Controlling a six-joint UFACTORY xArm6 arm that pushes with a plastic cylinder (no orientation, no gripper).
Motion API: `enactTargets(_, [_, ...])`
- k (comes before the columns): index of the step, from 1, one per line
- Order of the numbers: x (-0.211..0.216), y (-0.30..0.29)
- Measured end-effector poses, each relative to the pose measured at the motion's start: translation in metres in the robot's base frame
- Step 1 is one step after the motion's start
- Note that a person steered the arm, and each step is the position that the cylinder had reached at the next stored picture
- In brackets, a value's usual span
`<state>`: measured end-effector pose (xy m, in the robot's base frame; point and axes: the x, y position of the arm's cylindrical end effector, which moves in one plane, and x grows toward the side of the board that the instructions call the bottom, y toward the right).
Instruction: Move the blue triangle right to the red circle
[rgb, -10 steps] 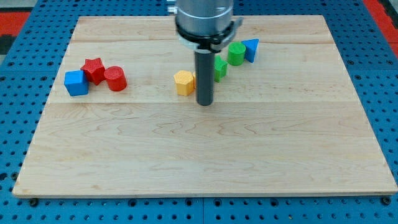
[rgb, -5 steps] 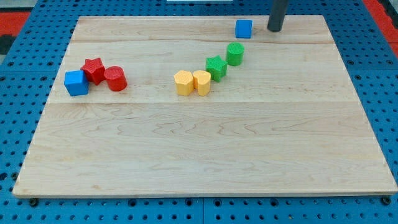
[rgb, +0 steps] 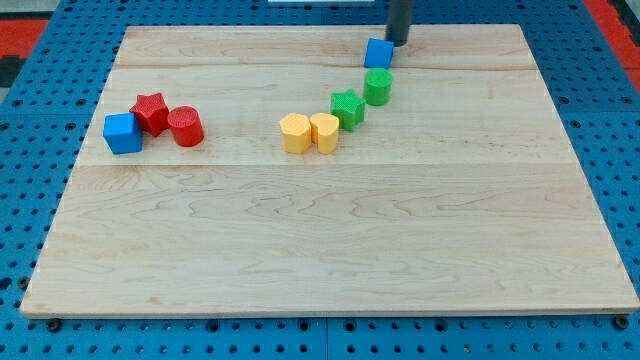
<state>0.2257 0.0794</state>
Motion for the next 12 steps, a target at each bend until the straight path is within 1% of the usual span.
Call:
enactTargets(1, [0.023,-0.06])
enactTargets(2, [0.022,-0.061])
enactTargets(3, [0.009,-0.051])
enactTargets(4, [0.009,-0.005])
enactTargets(5, [0.017,0.013])
enactTargets(6, [0.045,-0.033])
enactTargets(7, [0.06,-0.053])
enactTargets(8, [0.062,-0.07])
enactTargets(9, [0.077,-0.142])
enactTargets(10, [0.101,-0.187])
enactTargets(11, [0.099,-0.156])
enactTargets(12, [0.13,-0.165])
